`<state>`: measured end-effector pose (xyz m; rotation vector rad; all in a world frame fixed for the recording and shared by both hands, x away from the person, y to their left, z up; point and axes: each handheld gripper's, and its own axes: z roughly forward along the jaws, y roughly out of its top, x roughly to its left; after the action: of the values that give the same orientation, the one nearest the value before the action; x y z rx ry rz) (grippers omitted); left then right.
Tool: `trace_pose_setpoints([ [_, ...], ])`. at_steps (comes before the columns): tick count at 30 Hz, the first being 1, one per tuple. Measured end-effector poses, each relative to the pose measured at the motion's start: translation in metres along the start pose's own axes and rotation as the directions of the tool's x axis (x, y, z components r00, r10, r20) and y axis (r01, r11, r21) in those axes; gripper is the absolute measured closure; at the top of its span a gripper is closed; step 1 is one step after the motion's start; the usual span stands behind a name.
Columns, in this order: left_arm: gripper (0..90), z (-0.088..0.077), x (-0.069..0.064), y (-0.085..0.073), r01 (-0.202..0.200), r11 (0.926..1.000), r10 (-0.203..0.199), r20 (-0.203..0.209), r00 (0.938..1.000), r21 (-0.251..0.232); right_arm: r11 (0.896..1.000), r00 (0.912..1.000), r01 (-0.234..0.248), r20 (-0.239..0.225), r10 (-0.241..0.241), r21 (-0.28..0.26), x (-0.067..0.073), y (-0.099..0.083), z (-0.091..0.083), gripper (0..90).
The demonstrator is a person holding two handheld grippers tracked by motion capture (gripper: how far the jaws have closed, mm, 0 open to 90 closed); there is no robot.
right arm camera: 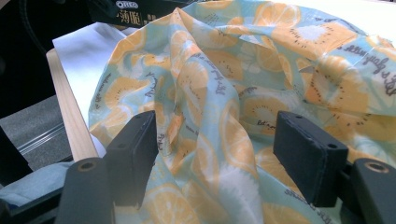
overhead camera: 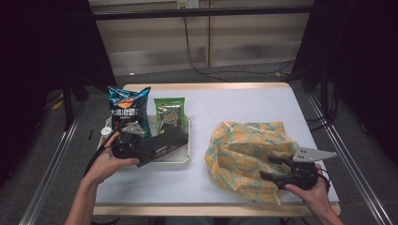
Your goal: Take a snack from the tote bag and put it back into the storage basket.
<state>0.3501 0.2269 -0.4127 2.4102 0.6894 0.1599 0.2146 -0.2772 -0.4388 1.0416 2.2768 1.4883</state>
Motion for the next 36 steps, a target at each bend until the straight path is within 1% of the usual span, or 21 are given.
trace_pose_setpoints([
  [1, 42.6, 0.001, 0.000, 0.000, 0.016, 0.9999, -0.017, -0.002, 0.9999, -0.002, 1.000, 1.0000, 0.000, 0.000, 0.000, 0.000, 0.000, 0.000, 0.000, 30.6],
  [5, 41.9, 0.005, 0.001, 0.000, 0.044, 0.9990, -0.044, 0.001, 0.9991, 0.002, 1.000, 1.0000, 0.000, -0.002, 0.000, -0.001, 0.000, 0.000, 0.000, 30.4],
  [9, 41.1, 0.006, 0.000, 0.001, 0.046, 0.9990, -0.046, -0.012, 0.9989, 0.000, 1.000, 1.0000, 0.000, 0.000, 0.000, -0.004, 0.001, 0.000, -0.001, 30.3],
  [10, 40.4, 0.006, 0.001, 0.001, 0.038, 0.9993, -0.038, -0.015, 0.9992, 0.005, 1.000, 1.0000, -0.001, 0.000, 0.001, -0.003, 0.000, 0.000, -0.001, 30.2],
  [11, 39.9, 0.006, 0.000, 0.001, 0.047, 0.9989, -0.047, -0.026, 0.9985, -0.001, 1.000, 1.0000, 0.000, 0.001, 0.000, -0.003, 0.000, 0.000, -0.001, 30.2],
  [15, 37.0, 0.006, 0.001, 0.002, 0.051, 0.9987, -0.051, -0.033, 0.9981, -0.004, 1.000, 1.0000, -0.002, 0.000, 0.002, -0.004, 0.000, 0.000, 0.000, 30.1],
  [16, 37.0, 0.007, 0.001, 0.002, 0.063, 0.9980, -0.063, -0.035, 0.9974, -0.011, 1.000, 1.0000, -0.002, -0.001, 0.002, -0.004, 0.000, 0.000, -0.001, 30.0],
  [18, 33.7, 0.008, -0.001, 0.004, 0.064, 0.9980, -0.064, -0.042, 0.9971, -0.005, 1.000, 1.0000, 0.000, -0.002, 0.000, -0.002, 0.000, 0.000, 0.000, 29.9],
  [20, 33.6, 0.008, 0.000, 0.004, 0.067, 0.9978, -0.067, -0.046, 0.9967, -0.005, 1.000, 1.0000, -0.002, -0.004, 0.002, -0.002, 0.000, 0.000, 0.000, 29.7],
  [21, 32.6, 0.008, 0.001, 0.004, 0.062, 0.9980, -0.063, -0.046, 0.9970, -0.009, 1.000, 1.0000, -0.002, -0.005, 0.002, -0.002, 0.000, 0.000, 0.000, 29.6],
  [24, 30.8, 0.009, 0.000, 0.005, 0.071, 0.9974, -0.072, -0.051, 0.9961, -0.014, 1.000, 1.0000, -0.003, -0.005, 0.003, -0.002, 0.000, 0.000, 0.000, 29.5],
  [25, 29.1, 0.009, -0.001, 0.006, 0.071, 0.9974, -0.071, -0.048, 0.9963, -0.012, 1.000, 1.0000, -0.003, -0.006, 0.003, -0.002, 0.000, 0.000, 0.000, 29.5],
  [26, 26.3, 0.010, -0.001, 0.007, 0.079, 0.9967, -0.080, -0.050, 0.9956, -0.016, 1.000, 1.0000, -0.001, -0.006, 0.001, 0.000, -0.001, 0.000, 0.000, 29.4],
  [28, 25.7, 0.010, -0.001, 0.008, 0.078, 0.9968, -0.079, -0.053, 0.9955, -0.020, 1.000, 1.0000, -0.001, -0.006, 0.001, 0.001, -0.001, 0.000, 0.000, 29.4],
  [29, 25.4, 0.010, -0.001, 0.008, 0.082, 0.9964, -0.083, -0.047, 0.9954, -0.023, 1.000, 1.0000, -0.003, -0.007, 0.003, 0.001, 0.000, 0.000, 0.000, 29.4],
  [31, 24.3, 0.010, -0.001, 0.009, 0.077, 0.9968, -0.078, -0.047, 0.9959, -0.019, 1.000, 1.0000, -0.002, -0.005, 0.002, 0.001, 0.000, 0.000, 0.000, 29.4],
  [32, 23.1, 0.009, 0.000, 0.010, 0.090, 0.9950, -0.092, -0.025, 0.9955, -0.043, 1.000, 1.0000, -0.001, -0.005, 0.001, 0.001, -0.001, 0.000, 0.000, 29.4],
  [33, 23.4, 0.009, 0.000, 0.010, 0.090, 0.9950, -0.092, -0.025, 0.9955, -0.043, 1.000, 1.0000, -0.003, -0.006, 0.003, 0.000, -0.001, 0.000, 0.000, 29.4],
  [34, 23.1, 0.008, -0.003, 0.012, 0.089, 0.9951, -0.092, -0.072, 0.9931, -0.044, 1.000, 1.0000, -0.003, -0.006, 0.003, 0.000, -0.001, -0.001, 0.000, 29.4],
  [36, 21.8, 0.009, -0.003, 0.014, 0.082, 0.9960, -0.084, -0.071, 0.9939, -0.036, 1.000, 1.0000, 0.000, -0.007, 0.000, 0.001, -0.001, -0.001, 0.000, 29.4],
])
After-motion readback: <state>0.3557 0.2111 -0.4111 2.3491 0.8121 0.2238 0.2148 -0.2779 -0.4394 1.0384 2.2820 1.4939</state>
